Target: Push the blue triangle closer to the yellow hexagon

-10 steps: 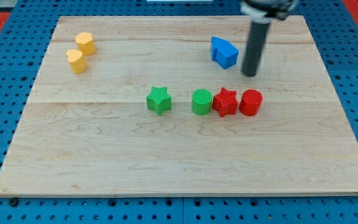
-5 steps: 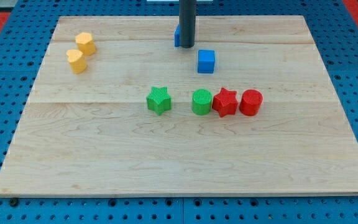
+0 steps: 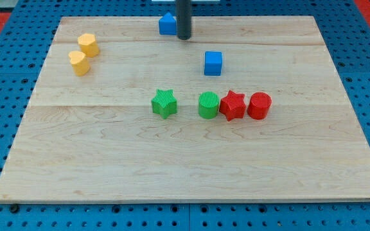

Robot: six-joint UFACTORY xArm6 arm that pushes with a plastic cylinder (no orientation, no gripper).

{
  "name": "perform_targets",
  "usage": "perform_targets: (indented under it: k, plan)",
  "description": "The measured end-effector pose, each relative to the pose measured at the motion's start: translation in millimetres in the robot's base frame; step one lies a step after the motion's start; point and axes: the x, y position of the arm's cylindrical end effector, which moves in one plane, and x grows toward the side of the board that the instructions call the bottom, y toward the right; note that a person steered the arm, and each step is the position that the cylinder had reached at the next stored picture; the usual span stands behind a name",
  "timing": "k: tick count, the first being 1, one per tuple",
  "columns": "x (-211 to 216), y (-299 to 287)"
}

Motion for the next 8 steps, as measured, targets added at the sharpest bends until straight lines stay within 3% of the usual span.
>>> perform_targets:
  k: [1, 3, 5, 7, 8]
  plan:
    - [-14, 23]
    - [-43, -24]
    - [-39, -120]
    - [-11, -98]
    - [-13, -128]
